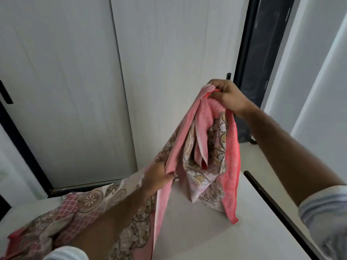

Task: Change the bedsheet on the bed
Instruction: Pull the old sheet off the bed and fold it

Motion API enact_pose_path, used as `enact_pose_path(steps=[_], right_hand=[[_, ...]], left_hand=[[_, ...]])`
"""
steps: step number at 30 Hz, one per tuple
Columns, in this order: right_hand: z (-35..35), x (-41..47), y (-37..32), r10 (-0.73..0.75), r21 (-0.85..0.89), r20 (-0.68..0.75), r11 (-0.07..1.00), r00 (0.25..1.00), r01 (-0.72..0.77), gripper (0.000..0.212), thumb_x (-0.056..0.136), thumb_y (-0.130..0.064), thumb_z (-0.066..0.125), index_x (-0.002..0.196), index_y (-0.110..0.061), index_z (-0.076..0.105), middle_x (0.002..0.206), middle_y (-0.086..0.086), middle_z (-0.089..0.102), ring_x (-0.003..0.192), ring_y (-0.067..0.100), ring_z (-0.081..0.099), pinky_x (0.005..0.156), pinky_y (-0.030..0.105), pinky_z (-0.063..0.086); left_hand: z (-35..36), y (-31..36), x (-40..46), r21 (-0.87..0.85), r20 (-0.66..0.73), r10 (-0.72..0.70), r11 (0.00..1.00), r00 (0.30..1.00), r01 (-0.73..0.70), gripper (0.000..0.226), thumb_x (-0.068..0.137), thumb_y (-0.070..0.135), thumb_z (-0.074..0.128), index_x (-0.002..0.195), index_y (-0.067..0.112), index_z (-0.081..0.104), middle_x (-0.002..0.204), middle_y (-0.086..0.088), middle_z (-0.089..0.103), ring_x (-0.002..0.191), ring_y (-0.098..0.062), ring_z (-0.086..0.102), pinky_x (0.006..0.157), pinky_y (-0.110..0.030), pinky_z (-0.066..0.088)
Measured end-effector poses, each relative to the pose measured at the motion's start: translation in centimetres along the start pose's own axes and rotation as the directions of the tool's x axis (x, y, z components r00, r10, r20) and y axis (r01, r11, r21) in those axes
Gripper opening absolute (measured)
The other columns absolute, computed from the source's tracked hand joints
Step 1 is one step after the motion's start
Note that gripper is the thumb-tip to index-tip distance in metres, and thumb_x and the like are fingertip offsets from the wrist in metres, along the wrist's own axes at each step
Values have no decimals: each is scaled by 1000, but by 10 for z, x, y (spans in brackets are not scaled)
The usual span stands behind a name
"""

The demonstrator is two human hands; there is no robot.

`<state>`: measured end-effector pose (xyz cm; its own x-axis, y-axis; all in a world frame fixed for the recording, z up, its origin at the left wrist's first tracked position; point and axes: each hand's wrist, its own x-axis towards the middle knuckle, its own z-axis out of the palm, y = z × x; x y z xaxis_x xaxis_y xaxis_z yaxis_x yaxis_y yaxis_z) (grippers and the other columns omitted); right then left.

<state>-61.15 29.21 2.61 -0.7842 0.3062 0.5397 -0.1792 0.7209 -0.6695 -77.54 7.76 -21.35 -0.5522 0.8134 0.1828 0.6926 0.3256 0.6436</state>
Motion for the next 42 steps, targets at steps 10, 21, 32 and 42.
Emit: enact_pose_path(steps=[10,21,32,42], right_hand=[[-67,-16,23,-60,317,-83,945,995,84,6,92,-8,56,92,-7,62,94,11,62,86,28,59,81,38,51],[-85,-21,51,-11,328,-43,944,999,24,8,96,-5,53,94,-5,61,90,9,62,82,23,59,77,33,52],[-13,17,120,439,269,-417,896,796,-354,12,80,-30,69,72,-21,68,55,-13,58,54,3,51,56,28,44],[44,25,84,497,408,183,746,848,-526,7,84,-17,70,87,-12,67,69,-1,72,69,17,66,52,22,55]], left_hand=[[59,-30,-28,297,-295,116,955,948,-25,37,78,27,75,113,22,66,93,2,74,77,-20,73,61,-33,60],[21,-52,-82,-335,-558,-223,942,799,29,25,90,1,66,99,22,55,83,-2,65,67,-26,65,50,-13,45],[-85,-100,-131,124,-365,-182,962,913,242,30,88,43,69,104,18,74,88,-1,74,79,-24,68,71,-37,51],[-99,-98,-145,-708,-464,-580,697,669,113,17,102,16,58,98,23,73,85,9,77,87,-11,71,81,-24,55]])
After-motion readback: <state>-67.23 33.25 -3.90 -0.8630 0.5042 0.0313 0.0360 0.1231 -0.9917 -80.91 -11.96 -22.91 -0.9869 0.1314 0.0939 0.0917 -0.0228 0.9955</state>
